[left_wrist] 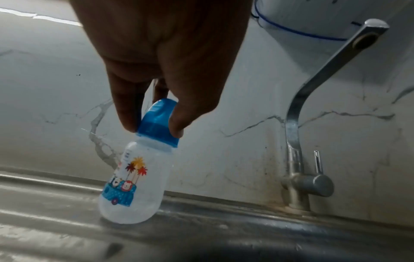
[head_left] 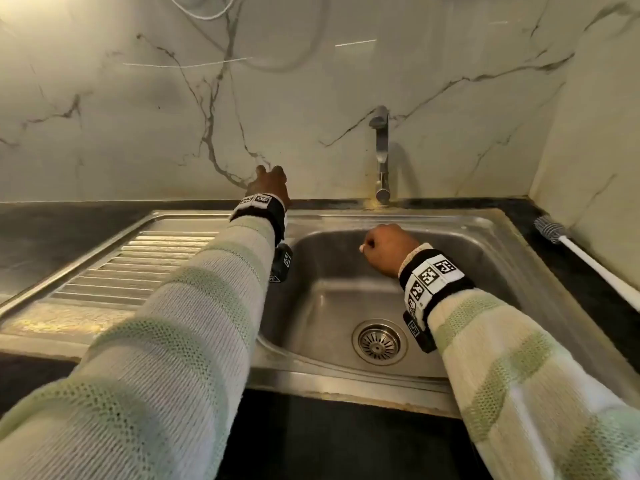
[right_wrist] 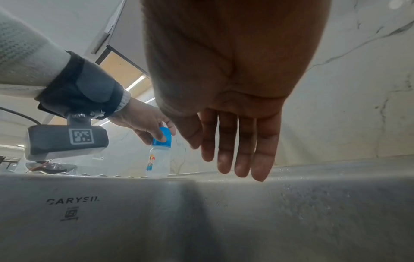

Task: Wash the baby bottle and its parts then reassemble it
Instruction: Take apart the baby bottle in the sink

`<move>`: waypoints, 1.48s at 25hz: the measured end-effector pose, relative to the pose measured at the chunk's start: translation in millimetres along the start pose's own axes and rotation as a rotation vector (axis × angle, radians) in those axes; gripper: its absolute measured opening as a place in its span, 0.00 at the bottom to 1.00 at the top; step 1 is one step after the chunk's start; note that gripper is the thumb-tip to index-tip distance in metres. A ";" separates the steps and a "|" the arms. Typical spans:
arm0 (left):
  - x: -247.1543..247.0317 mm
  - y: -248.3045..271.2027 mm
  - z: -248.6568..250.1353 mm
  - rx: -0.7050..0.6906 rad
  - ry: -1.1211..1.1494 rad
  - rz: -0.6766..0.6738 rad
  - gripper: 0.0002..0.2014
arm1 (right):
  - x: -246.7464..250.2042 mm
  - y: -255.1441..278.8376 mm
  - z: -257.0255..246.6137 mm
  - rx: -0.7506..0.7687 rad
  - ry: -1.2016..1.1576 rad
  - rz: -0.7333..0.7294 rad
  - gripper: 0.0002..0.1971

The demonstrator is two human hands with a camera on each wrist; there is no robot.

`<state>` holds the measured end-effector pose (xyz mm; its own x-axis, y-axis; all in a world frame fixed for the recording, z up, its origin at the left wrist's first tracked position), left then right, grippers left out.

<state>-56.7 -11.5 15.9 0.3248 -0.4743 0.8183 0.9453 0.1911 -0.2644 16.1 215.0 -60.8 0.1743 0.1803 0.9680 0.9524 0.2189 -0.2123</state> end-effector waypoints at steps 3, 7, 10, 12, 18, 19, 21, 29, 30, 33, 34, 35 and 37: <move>1.2 24.1 29.8 -0.114 0.005 0.020 0.22 | 0.5 0.4 3.9 -0.022 0.002 -0.004 0.14; -19.3 82.7 94.2 -0.312 0.143 -0.039 0.27 | 9.9 1.6 10.3 -0.085 -0.103 0.095 0.22; -38.3 124.2 117.8 -0.407 0.247 -0.078 0.30 | 14.2 7.6 11.1 -0.043 -0.215 0.156 0.30; -46.8 138.3 118.6 -0.444 0.299 -0.089 0.31 | 12.3 8.7 19.0 -0.036 -0.213 0.116 0.30; -54.4 159.0 113.2 -0.455 0.394 -0.117 0.29 | 21.7 30.0 32.1 -0.062 -0.111 0.014 0.21; -57.4 160.0 117.4 -0.464 0.381 -0.131 0.29 | 22.4 31.6 34.9 -0.077 -0.102 0.017 0.19; -65.7 159.7 124.9 -0.485 0.368 -0.163 0.30 | 19.7 30.7 44.3 -0.119 -0.106 0.030 0.18; -74.7 152.8 127.6 -0.497 0.386 -0.157 0.32 | 19.4 29.3 48.1 -0.143 -0.140 0.055 0.22; -73.9 152.2 127.2 -0.492 0.391 -0.157 0.32 | 21.0 29.9 46.6 -0.143 -0.140 0.057 0.23; -73.6 148.3 122.2 -0.456 0.450 -0.159 0.29 | 23.3 30.3 40.6 -0.138 -0.119 0.035 0.24; -72.8 145.4 119.7 -0.440 0.483 -0.159 0.27 | 23.4 29.1 38.2 -0.134 -0.122 0.028 0.23; -71.8 142.1 116.9 -0.429 0.520 -0.160 0.25 | 23.8 28.0 36.3 -0.125 -0.129 0.029 0.23; -69.6 137.4 110.5 -0.403 0.608 -0.158 0.24 | 26.2 28.9 35.4 -0.113 -0.154 0.031 0.24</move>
<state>47.1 142.7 -21.0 0.0328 -0.8840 0.4663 0.8822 -0.1937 -0.4292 39.3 260.0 -46.3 0.1723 0.3318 0.9275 0.9706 0.1035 -0.2173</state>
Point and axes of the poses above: each hand's wrist, its own y-axis away from the middle knuckle, its own x-axis out of the back of the hand, z = x × y, the point moved 6 cm from there along -y, towards the middle knuckle, and after that the axes turned 13 degrees about y, right-handed, at the moved point
